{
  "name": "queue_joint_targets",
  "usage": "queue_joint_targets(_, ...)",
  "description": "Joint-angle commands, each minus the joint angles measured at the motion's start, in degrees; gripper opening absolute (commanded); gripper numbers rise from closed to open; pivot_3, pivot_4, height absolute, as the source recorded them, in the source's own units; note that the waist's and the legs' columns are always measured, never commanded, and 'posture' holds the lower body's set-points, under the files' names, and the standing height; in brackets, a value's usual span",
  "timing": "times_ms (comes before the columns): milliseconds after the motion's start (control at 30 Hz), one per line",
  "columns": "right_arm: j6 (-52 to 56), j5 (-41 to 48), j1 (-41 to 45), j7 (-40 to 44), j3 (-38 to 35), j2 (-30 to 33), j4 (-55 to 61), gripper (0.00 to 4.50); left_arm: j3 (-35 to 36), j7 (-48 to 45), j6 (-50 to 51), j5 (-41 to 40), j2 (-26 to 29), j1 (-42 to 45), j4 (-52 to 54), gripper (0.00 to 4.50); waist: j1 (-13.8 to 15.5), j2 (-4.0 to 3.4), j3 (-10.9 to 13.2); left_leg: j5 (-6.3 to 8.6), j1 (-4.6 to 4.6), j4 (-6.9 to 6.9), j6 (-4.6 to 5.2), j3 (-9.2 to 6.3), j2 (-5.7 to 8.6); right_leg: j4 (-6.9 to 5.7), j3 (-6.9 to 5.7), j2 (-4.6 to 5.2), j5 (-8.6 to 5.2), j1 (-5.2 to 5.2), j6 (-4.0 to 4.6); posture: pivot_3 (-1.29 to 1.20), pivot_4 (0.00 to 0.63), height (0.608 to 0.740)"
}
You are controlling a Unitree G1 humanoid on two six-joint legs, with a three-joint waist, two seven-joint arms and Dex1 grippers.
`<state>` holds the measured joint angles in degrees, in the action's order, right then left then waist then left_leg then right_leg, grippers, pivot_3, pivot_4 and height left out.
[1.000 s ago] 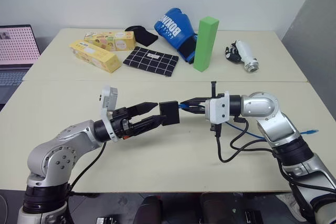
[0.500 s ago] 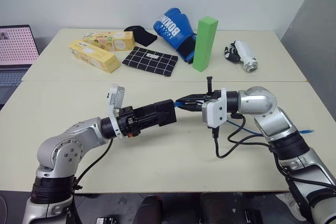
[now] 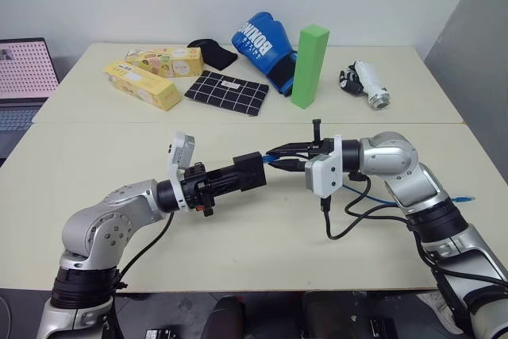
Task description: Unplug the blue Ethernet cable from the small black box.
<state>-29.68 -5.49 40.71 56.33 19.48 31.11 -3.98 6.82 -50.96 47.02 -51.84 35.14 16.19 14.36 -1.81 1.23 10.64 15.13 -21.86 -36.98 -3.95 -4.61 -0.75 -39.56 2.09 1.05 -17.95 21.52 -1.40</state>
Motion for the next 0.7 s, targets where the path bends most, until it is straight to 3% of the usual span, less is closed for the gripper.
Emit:
queue_joint_targets(33, 1.7, 3.1, -1.0, 2.1, -0.7, 1.6, 4.0, 1.95, -0.3, -1.4, -1.6, 1.1, 0.1, 0.4, 0.2, 0.78, 0.0, 0.0, 0.0, 0.0, 0.0, 0.0, 0.0, 0.01, 0.0, 0.0, 0.01, 0.0, 0.0, 0.0, 0.0, 0.0, 0.15, 0.74)
queue_joint_targets(133, 11.4, 9.7, -3.4, 6.3, -2.0, 4.7, 9.4, 2.67, -2.2, -3.5, -3.7, 3.8, -0.1, 1.3, -0.6, 0.78, 0.2, 0.0, 0.0, 0.0, -0.02, 0.0, 0.0, -0.01, -0.01, 0.01, -0.01, 0.01, 0.0, 0.0, 0.0, 0.0, 0.15, 0.74)
queue_joint_targets(200, 23.6, 16.7, -4.7, 7.2, -3.8, 6.0, 13.8, 3.19, -3.4, -6.1, -5.4, 5.0, 0.3, 1.4, -0.8, 0.78, 0.2, 0.0, 0.0, 0.0, -0.03, 0.0, 0.0, -0.03, -0.01, 0.02, -0.02, 0.01, 0.0, -0.02, 0.0, 0.0, 0.15, 0.74)
queue_joint_targets(300, 50.4, 34.3, -5.5, 5.3, -7.4, 7.6, 20.9, 3.21, -5.0, -10.6, -9.1, 7.2, 0.5, 2.0, -1.8, 0.78, 0.1, -0.01, 0.0, 0.0, -0.03, 0.0, 0.0, -0.11, -0.04, 0.02, 0.02, 0.04, 0.0, -0.02, 0.0, 0.0, 0.15, 0.74)
queue_joint_targets(367, 59.3, 40.0, -5.9, 4.2, -8.5, 7.6, 23.0, 3.21, -6.6, -15.1, -14.0, 10.4, 1.0, 2.4, -3.9, 0.78, 0.2, -0.01, 0.0, 0.0, -0.03, 0.0, 0.0, -0.17, -0.06, 0.01, 0.01, 0.06, 0.0, -0.02, 0.0, 0.0, 0.15, 0.74)
queue_joint_targets(500, 68.9, 45.7, -7.1, -2.3, -11.2, 4.1, 24.5, 3.21, -8.4, -21.0, -20.2, 13.9, 0.8, 3.4, -7.2, 0.78, -0.1, -0.01, 0.0, 0.01, -0.01, 0.04, 0.02, -0.06, 0.05, 0.03, 0.0, -0.01, 0.0, 0.01, 0.02, 0.0, 0.15, 0.74)
queue_joint_targets(700, 73.9, 47.9, -9.5, -4.5, -11.2, 2.2, 26.2, 3.21, -8.7, -22.7, -22.5, 15.0, -0.3, 5.6, -8.9, 0.78, 0.0, -0.02, 0.0, 0.02, -0.17, 0.02, 0.03, 0.0, 0.06, 0.04, -0.02, -0.04, 0.0, 0.13, 0.0, 0.0, 0.15, 0.74)
